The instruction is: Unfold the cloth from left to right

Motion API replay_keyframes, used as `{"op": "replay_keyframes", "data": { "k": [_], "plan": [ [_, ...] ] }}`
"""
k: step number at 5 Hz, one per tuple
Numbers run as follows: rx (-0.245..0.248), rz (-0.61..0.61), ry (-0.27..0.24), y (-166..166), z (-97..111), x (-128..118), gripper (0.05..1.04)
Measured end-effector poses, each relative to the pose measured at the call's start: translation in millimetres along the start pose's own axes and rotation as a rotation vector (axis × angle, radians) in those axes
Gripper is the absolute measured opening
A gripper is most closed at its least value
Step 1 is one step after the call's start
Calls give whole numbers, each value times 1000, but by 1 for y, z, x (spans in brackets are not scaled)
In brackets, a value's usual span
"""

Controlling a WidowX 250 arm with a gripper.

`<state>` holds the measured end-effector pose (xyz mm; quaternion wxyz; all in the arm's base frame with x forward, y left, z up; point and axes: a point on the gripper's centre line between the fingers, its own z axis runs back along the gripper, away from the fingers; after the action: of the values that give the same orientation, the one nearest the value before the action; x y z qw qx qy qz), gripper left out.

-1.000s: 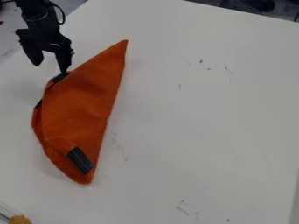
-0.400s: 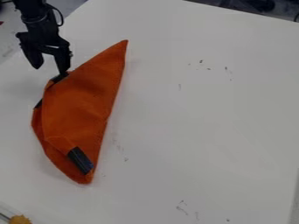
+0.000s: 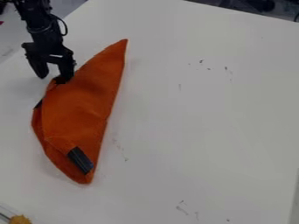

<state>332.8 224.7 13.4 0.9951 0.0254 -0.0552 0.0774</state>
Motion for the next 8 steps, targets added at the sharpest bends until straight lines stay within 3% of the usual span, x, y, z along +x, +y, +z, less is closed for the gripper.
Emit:
{"op": "replay_keyframes", "data": {
  "k": [1,2,3,4,5,6,8],
  "plan": [
    [-12,-10,-3,-1,-4,2,950],
    [-10,-20,-14,0,-4,3,672],
    [2,-7,-21,1,-4,4,515],
    [12,8,-21,2,-6,2,812],
    [31,21,-43,4,-6,-1,997],
    [51,26,-68,2,-5,-8,961],
    [134,-22,-135,-3,0,-13,384]
  ]
}}
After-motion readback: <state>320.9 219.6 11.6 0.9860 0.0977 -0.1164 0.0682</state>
